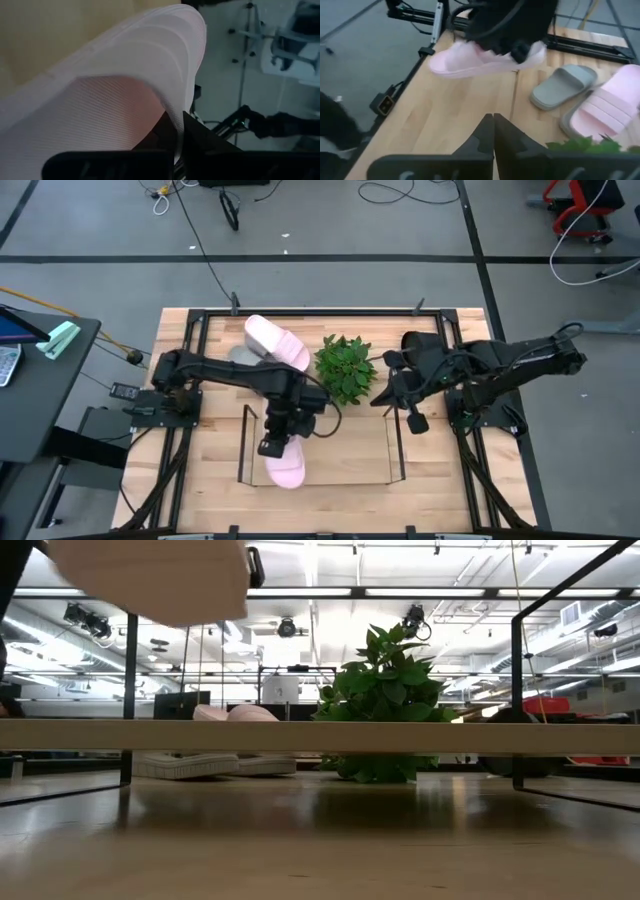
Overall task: Pick and place slides into the shelf
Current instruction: Put the left pink slipper on the shelf
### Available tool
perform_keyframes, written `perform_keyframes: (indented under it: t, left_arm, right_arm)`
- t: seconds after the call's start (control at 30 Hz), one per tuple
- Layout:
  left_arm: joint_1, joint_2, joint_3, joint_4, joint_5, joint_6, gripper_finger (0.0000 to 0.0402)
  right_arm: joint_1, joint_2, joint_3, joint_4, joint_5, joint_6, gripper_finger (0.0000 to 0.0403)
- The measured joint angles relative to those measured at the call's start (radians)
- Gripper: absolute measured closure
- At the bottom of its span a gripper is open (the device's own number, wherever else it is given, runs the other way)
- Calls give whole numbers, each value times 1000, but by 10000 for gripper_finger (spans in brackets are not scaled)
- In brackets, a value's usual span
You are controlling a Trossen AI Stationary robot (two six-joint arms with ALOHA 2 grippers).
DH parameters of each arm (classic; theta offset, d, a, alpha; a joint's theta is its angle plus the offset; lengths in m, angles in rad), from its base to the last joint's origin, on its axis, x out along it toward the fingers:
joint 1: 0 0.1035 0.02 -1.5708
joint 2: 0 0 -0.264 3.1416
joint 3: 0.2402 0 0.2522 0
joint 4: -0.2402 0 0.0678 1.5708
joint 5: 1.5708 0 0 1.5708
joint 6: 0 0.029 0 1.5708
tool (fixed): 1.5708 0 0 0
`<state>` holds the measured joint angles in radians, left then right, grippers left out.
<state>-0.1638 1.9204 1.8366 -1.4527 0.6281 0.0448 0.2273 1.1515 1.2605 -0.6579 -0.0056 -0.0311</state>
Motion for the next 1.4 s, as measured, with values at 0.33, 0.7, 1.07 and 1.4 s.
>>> perform_keyframes:
  t: [0.33,0.7,1.07,1.4]
  left_arm:
    - [-54,56,0,-38,27,135,390]
    - [-95,69,-106,65,95,114,390]
    - [-98,68,-277,205,93,-11,391]
    - [-100,68,-295,277,90,-15,383]
  right_arm:
    - [88,0,-24,17,196,97,401]
    - [179,84,-24,28,291,216,402]
    - [210,180,-24,140,318,223,403]
    - [210,199,-24,175,320,223,403]
